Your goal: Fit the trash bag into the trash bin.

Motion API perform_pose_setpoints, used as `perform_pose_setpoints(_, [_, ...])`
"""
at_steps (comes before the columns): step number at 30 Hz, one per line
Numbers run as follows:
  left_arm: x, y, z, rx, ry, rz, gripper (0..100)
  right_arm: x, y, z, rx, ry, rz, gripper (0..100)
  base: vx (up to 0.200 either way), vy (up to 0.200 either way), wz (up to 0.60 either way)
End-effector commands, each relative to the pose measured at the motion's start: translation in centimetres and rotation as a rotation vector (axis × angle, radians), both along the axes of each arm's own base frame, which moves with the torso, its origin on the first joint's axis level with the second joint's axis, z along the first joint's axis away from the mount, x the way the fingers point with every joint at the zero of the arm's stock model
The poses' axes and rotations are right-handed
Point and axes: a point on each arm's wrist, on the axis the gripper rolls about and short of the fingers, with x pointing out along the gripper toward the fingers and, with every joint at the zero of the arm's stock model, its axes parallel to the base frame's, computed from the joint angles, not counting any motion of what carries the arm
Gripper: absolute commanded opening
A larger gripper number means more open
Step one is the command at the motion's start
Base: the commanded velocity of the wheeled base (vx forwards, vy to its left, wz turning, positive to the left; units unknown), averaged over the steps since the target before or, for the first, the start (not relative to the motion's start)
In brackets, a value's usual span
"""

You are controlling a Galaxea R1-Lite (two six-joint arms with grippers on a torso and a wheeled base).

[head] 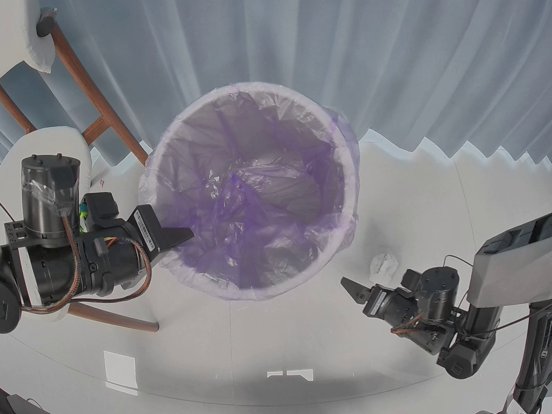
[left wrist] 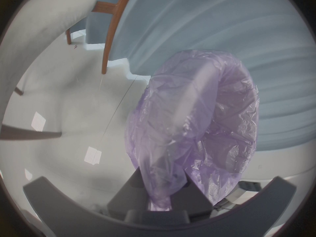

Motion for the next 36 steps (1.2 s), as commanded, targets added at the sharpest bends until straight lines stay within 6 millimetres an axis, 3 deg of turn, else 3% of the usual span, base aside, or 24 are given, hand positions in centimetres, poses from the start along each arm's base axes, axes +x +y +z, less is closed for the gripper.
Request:
perform_pose_setpoints(1, [3.6,-1.7,-2.8,0.169,-0.017,-0.058,0,-3.4,-7.3,3.4,-0.046,-0.011,-0.164,100,0.0,0.0,0.0])
perform_pose_setpoints(2, [4.8,-2.5,-4.1,0.225,-0.007,-0.077,0,-3.6,-8.8,3.8,-0.069,-0.017,-0.208,100,0.0,0.0,0.0])
perform_pose_setpoints(6, [7.5,-4.0,-7.9,0.326,0.048,-0.116,0,-5.0,-10.9,4.6,-0.089,-0.021,-0.247,100,0.0,0.0,0.0])
perform_pose_setpoints(10, [10.0,-5.6,-11.5,0.347,0.08,-0.124,0,-5.8,-11.3,5.4,-0.07,-0.049,-0.25,100,0.0,0.0,0.0])
perform_pose_setpoints(15, [11.6,-7.9,-14.2,0.319,0.025,-0.137,0,-6.2,-11.4,6.3,-0.025,-0.076,-0.268,100,0.0,0.0,0.0])
perform_pose_setpoints(24, [13.3,-8.7,-16.7,0.338,0.056,-0.097,0,-6.2,-11.4,5.8,-0.038,-0.037,-0.281,100,0.0,0.0,0.0])
perform_pose_setpoints(28, [13.5,-8.7,-16.9,0.348,0.061,-0.079,0,-6.1,-11.4,5.5,-0.044,-0.023,-0.278,100,0.0,0.0,0.0])
perform_pose_setpoints(36, [13.8,-9.0,-18.2,0.384,0.084,-0.062,0,-3.5,-11.2,3.4,-0.068,0.015,-0.291,100,0.0,0.0,0.0])
